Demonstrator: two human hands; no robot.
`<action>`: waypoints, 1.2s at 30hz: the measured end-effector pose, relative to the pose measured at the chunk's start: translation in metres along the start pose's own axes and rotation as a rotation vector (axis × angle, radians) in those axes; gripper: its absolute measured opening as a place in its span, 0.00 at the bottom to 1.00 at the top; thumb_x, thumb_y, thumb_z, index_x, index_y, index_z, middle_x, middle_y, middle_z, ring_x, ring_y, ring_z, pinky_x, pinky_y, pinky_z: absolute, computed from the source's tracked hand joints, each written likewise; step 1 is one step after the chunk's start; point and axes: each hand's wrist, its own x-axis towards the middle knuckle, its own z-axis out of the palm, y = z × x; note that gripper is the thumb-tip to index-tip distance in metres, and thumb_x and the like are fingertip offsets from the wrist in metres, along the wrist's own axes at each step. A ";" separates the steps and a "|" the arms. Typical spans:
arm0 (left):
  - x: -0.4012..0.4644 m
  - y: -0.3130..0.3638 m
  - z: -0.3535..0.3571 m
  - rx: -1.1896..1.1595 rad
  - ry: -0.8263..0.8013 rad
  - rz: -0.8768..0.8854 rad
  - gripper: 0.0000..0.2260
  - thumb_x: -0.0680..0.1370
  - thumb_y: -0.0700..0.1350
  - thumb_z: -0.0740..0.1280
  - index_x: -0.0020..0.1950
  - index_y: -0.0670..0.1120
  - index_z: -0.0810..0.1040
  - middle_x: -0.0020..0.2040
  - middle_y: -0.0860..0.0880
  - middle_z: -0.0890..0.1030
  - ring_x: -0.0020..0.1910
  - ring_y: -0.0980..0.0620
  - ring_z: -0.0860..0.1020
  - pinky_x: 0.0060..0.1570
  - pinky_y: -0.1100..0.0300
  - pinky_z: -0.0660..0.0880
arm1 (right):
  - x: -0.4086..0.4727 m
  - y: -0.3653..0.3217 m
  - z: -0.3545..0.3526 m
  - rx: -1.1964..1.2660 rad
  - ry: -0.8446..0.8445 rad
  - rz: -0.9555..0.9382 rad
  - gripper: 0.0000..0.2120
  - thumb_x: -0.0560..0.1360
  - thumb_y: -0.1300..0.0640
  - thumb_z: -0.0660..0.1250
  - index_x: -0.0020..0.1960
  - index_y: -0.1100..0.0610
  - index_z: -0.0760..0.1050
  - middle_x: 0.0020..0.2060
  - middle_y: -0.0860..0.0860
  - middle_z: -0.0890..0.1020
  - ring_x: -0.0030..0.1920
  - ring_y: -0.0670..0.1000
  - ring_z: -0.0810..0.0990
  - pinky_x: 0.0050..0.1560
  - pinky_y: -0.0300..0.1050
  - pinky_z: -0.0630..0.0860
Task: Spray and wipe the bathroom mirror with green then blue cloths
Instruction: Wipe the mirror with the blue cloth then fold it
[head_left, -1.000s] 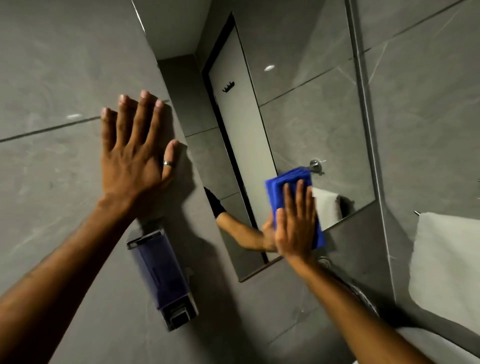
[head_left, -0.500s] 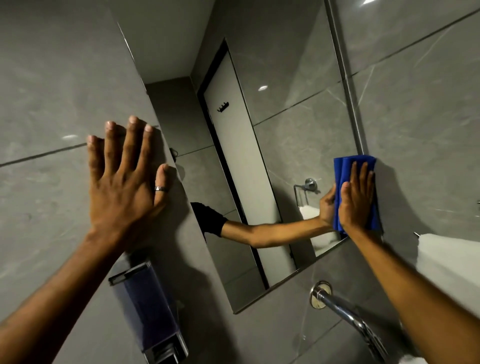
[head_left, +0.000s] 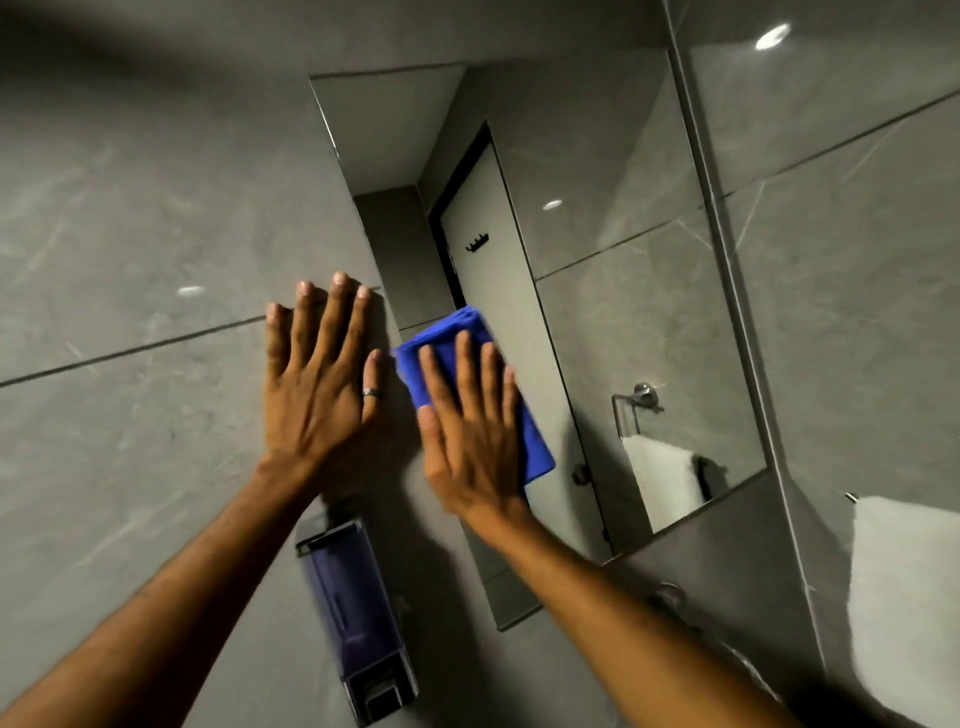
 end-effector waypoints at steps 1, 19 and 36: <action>0.001 -0.001 -0.002 -0.016 0.003 -0.013 0.31 0.83 0.57 0.47 0.85 0.46 0.53 0.86 0.43 0.51 0.85 0.41 0.48 0.82 0.38 0.47 | -0.001 -0.012 0.001 0.011 -0.018 -0.024 0.28 0.83 0.42 0.43 0.81 0.45 0.45 0.82 0.51 0.48 0.82 0.57 0.46 0.80 0.62 0.44; 0.066 -0.029 -0.014 0.040 0.078 -0.124 0.34 0.82 0.63 0.45 0.85 0.50 0.47 0.86 0.45 0.45 0.85 0.40 0.41 0.82 0.37 0.40 | 0.111 0.138 -0.050 -0.029 0.061 0.171 0.29 0.80 0.45 0.43 0.81 0.46 0.51 0.81 0.53 0.56 0.81 0.56 0.55 0.79 0.58 0.54; 0.066 -0.029 -0.011 0.074 0.103 -0.123 0.33 0.83 0.62 0.45 0.85 0.50 0.45 0.86 0.45 0.42 0.85 0.40 0.40 0.82 0.36 0.41 | 0.161 0.199 -0.059 -0.028 0.149 0.346 0.27 0.83 0.45 0.41 0.81 0.47 0.46 0.82 0.53 0.50 0.82 0.56 0.48 0.81 0.58 0.47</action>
